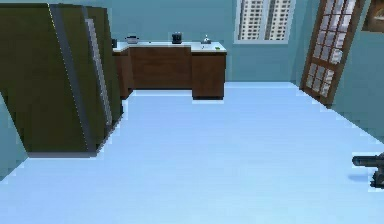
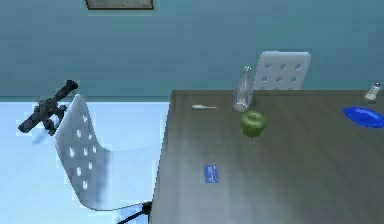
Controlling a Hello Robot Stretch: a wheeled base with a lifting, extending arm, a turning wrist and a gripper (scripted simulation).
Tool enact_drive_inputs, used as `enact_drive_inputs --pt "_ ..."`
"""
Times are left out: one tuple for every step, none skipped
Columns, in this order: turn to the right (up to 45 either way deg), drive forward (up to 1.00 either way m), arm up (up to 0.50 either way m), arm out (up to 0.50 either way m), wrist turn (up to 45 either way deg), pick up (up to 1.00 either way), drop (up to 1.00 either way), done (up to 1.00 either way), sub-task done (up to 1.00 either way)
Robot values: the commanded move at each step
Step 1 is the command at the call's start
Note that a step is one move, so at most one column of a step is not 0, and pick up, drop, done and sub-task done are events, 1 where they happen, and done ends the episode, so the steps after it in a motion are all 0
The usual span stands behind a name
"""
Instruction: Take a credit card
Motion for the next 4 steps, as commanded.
enact_drive_inputs --pt "0.0 0.00 0.50 0.00 0.0 0.00 0.00 0.00 0.00" --pt "0.0 0.00 0.36 0.00 0.0 0.00 0.00 0.00 0.00" --pt "0.0 0.00 0.00 0.22 0.0 0.00 0.00 0.00 0.00" --pt "0.0 0.00 0.00 0.00 45.0 0.00 0.00 0.00 0.00"
